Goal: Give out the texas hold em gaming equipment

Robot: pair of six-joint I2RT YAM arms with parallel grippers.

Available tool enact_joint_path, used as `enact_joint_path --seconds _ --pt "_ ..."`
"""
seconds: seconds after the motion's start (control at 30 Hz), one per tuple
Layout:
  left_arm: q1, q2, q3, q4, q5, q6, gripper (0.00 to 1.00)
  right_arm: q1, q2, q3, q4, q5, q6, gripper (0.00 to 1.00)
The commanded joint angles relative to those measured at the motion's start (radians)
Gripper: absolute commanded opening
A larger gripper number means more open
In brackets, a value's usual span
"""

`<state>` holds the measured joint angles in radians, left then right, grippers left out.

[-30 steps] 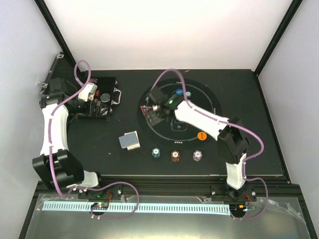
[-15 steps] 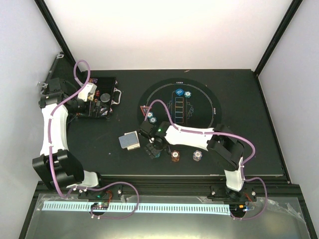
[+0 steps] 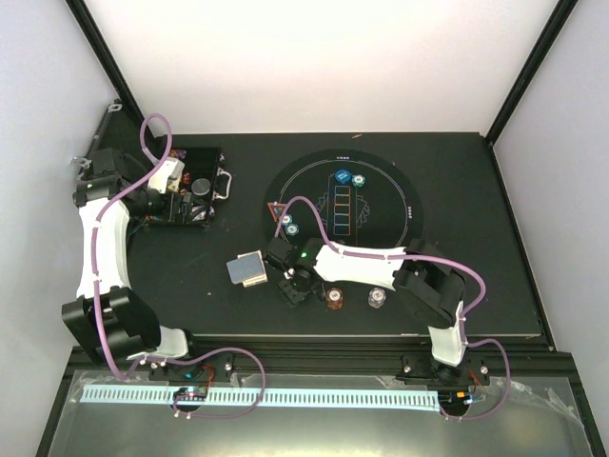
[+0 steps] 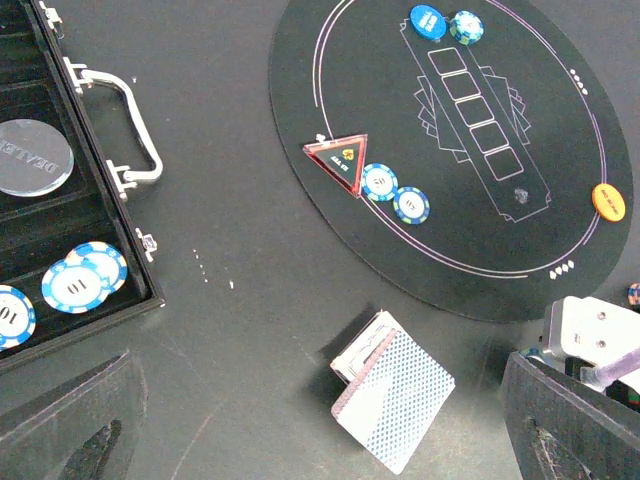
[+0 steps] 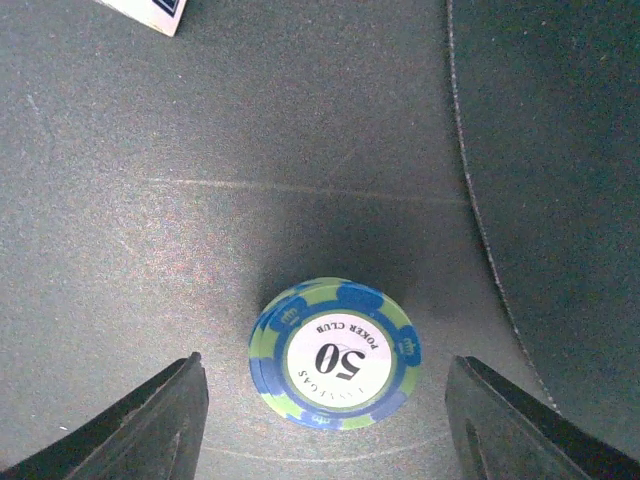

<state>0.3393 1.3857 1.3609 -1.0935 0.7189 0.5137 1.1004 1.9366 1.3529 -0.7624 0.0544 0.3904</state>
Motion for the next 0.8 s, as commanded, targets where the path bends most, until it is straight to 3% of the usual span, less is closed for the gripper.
enact_joint_path --seconds 0.0,0.53,0.77 --pt "0.009 -0.027 0.047 -0.015 0.022 0.014 0.99 0.007 0.025 -0.008 0.021 -0.008 0.006 0.66" --pt "0.011 -0.027 0.05 -0.016 0.021 0.014 0.99 0.007 0.029 -0.004 0.024 0.004 0.01 0.44" --pt "0.013 -0.027 0.046 -0.019 0.022 0.018 0.99 0.007 0.016 0.016 0.006 0.005 0.002 0.43"
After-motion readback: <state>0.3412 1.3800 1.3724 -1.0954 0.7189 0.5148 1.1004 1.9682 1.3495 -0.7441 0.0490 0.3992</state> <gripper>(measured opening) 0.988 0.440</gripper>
